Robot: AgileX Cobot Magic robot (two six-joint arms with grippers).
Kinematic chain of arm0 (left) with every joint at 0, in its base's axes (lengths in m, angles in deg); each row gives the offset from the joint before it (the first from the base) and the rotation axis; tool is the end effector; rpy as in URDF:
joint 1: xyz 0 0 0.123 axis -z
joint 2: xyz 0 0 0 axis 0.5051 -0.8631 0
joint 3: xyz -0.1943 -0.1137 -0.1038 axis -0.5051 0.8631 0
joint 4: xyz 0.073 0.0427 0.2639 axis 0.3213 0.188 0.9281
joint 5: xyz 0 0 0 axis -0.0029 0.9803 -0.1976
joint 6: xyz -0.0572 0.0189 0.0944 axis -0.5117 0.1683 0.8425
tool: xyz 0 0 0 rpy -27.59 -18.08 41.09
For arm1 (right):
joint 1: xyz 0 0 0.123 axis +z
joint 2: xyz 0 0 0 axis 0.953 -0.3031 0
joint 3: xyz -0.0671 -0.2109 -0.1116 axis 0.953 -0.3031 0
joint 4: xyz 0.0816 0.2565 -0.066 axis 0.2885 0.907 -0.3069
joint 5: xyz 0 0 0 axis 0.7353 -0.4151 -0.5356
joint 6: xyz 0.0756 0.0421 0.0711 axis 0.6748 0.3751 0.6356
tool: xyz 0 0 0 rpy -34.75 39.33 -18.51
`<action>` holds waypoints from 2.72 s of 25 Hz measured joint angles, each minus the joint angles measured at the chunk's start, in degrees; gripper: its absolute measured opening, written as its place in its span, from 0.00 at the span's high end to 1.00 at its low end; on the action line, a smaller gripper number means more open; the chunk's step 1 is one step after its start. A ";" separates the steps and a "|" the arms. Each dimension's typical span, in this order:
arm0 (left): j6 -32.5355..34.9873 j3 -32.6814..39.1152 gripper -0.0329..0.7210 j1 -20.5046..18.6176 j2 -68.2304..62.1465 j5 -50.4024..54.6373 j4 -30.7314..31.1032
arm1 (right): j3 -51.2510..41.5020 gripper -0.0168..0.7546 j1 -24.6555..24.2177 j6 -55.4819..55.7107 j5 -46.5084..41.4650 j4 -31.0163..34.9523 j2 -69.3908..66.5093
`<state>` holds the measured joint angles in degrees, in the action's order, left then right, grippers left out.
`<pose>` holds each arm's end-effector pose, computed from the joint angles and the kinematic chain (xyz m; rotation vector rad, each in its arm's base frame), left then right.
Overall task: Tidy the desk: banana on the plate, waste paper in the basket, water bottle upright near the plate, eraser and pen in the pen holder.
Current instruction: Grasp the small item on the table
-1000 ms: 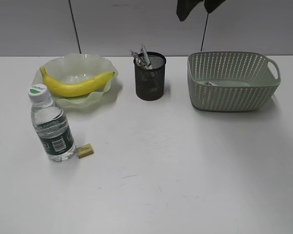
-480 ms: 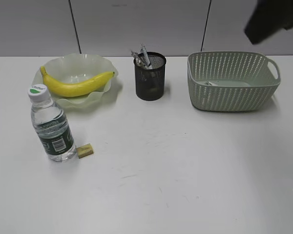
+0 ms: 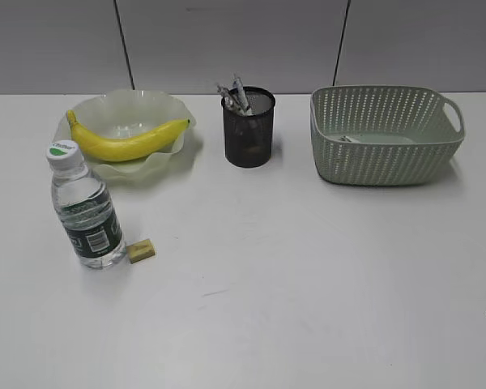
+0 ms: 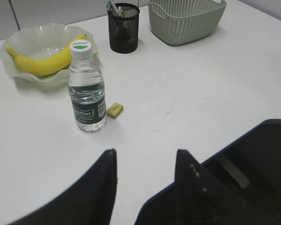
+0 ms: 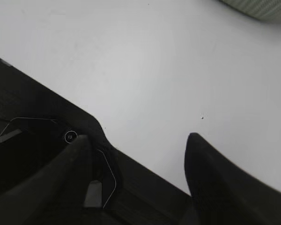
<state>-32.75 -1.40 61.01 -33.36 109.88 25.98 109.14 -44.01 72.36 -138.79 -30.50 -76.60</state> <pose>0.0533 -0.0436 0.2937 0.5503 1.9420 -0.4625 0.1449 0.0859 0.3111 -0.7496 2.4130 0.2417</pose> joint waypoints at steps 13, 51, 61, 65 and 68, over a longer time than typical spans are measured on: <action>0.00 0.00 0.55 0.00 0.00 0.00 0.00 | -19.27 0.33 0.00 -0.06 3.27 -0.23 35.68; 17.44 -29.92 0.44 0.05 -87.04 -10.79 -0.24 | -21.35 0.33 0.00 0.04 8.91 2.97 41.28; 23.68 -44.85 0.44 0.05 -104.44 -2.27 0.20 | -21.35 0.33 0.00 1.02 8.91 2.65 41.28; 26.95 -49.21 0.44 0.05 -110.00 0.55 0.66 | -21.35 0.33 0.00 2.45 8.96 1.43 41.28; 27.79 -52.47 0.43 0.05 -113.73 2.73 1.77 | -21.35 0.33 0.00 2.68 8.96 1.39 41.28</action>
<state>-4.96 -53.86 61.06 -147.09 112.61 27.76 87.80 -44.01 75.04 -129.83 -29.11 -35.32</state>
